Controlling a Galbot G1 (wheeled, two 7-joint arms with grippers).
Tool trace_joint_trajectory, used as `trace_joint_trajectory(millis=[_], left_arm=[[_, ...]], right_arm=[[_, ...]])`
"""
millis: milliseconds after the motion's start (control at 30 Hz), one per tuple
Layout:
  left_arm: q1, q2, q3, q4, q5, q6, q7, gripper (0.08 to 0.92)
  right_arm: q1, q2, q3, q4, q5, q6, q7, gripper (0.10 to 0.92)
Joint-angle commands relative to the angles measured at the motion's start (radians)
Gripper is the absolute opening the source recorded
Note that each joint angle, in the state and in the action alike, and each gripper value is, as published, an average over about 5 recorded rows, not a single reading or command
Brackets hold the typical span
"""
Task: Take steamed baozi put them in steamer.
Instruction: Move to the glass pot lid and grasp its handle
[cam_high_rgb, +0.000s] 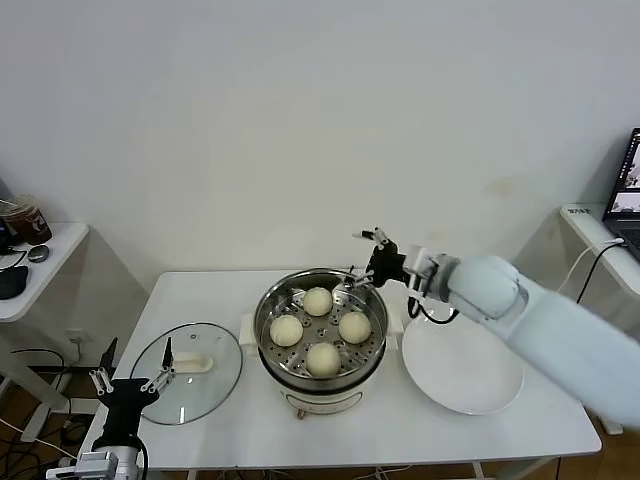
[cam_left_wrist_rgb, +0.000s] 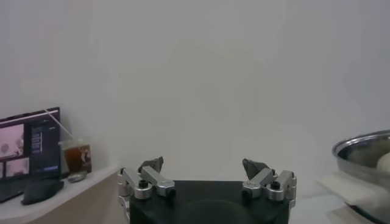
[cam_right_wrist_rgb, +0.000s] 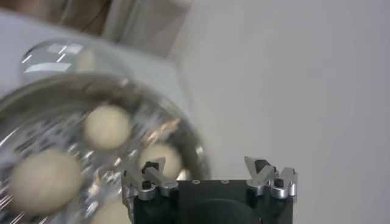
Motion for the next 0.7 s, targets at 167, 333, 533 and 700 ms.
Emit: trace_joint_trajectory(millis=[167, 333, 533, 700], left_arm=[[0.001, -0.003, 0.041, 0.022, 0.085, -0.091, 0.000, 0.823], [-0.013, 0.012, 0.028, 0.073, 0.264, -0.120, -0.038, 0.823], [-0.017, 0.061, -0.065, 0.181, 0.738, -0.199, -0.148, 0.823], [0.014, 0.133, -0.098, 0.256, 1.166, -0.246, -0.212, 0.823]], right_arm=[[-1.090, 0.566, 0.970, 0.016, -0.459, 0.658, 0.040, 0.823], [-1.173, 0.697, 1.096, 0.069, -0.439, 0.686, 0.031, 0.823], [-1.286, 0.725, 1.173, 0.173, -0.317, 0.592, 0.078, 0.823], [-1.327, 0.728, 1.199, 0.207, -0.257, 0.546, 0.105, 0.823]])
